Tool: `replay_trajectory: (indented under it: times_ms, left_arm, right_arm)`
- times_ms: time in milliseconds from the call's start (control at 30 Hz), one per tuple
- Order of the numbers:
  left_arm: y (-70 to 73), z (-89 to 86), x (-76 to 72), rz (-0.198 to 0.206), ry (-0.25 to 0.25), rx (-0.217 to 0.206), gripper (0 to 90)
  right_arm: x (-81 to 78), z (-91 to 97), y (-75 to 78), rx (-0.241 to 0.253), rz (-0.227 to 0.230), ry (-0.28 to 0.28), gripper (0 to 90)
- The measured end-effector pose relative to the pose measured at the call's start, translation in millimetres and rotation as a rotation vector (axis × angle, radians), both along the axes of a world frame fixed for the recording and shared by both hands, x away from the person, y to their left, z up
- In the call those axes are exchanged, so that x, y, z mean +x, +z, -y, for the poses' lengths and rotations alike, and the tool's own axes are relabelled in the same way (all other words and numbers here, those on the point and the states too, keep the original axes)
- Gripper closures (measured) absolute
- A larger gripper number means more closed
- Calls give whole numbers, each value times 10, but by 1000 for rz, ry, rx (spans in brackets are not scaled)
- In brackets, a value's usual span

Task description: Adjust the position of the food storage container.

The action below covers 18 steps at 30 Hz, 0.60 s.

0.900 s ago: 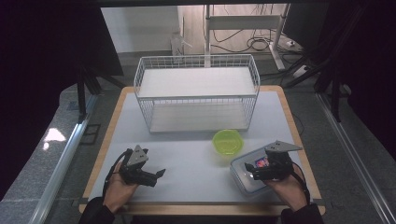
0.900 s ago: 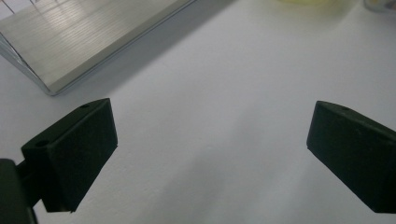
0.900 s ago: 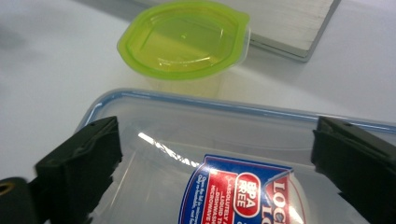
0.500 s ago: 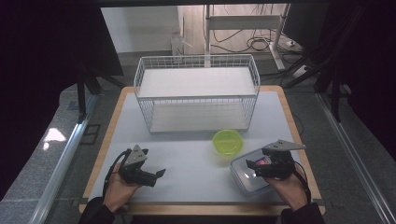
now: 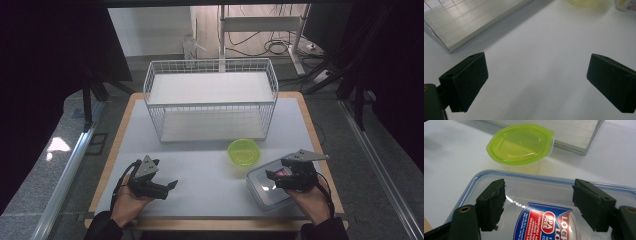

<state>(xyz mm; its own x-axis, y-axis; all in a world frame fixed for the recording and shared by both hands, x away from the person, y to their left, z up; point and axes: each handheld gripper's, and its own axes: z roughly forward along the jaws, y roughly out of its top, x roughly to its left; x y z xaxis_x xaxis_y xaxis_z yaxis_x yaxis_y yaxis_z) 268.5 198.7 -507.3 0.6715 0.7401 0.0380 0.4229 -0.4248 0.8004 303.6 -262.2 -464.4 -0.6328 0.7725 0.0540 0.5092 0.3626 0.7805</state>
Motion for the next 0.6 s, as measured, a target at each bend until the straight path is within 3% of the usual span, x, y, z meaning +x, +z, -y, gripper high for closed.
replay_trajectory:
  times_ms: [300, 400, 600]
  left_arm:
    - [2, 11, -7, 5, -3, 5, 57]
    - [2, 11, -7, 6, -1, 5, 61]
    - [17, 13, -16, 22, 4, 5, 68]
  right_arm:
    - [24, 141, 32, -30, 4, -37, 391]
    - [35, 266, 50, -41, 7, -69, 500]
    - [34, 606, 77, -51, 44, -126, 817]
